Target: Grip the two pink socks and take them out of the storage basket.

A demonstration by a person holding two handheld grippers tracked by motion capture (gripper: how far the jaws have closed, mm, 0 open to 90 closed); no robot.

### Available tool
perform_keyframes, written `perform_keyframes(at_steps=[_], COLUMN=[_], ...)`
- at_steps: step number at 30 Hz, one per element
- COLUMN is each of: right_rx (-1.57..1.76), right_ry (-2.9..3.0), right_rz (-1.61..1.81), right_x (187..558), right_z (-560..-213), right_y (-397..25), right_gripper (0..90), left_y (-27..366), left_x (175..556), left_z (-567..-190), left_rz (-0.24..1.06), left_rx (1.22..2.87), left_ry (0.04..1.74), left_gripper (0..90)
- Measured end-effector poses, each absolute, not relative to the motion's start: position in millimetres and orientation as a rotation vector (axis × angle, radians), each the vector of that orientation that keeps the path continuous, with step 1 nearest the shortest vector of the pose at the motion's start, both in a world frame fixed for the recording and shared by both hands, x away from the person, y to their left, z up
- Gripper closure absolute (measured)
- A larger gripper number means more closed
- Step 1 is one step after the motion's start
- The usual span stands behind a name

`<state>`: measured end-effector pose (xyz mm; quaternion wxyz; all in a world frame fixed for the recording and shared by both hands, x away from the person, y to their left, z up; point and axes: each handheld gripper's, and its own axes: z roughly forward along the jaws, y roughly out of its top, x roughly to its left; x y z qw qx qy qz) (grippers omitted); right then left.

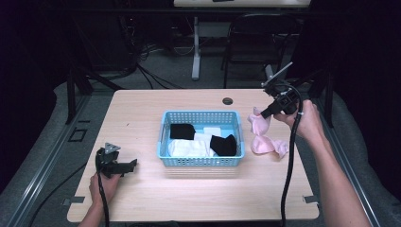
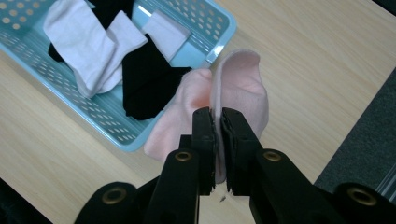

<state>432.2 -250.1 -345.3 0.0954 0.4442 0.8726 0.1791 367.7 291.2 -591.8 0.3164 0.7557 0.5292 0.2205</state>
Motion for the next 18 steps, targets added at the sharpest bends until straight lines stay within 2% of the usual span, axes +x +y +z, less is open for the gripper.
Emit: perform_keyframes(at_steps=[18], right_rx=[1.524], right_ry=[2.525], right_rz=[0.452], right_x=[446.4], right_z=[-391.1], right_y=[-292.6], right_gripper=[83.9], left_y=[291.3], left_x=[367.7], left_z=[-591.7], left_rz=[0.581], left_rx=[1.991], left_ry=[1.393], left_gripper=[2.2])
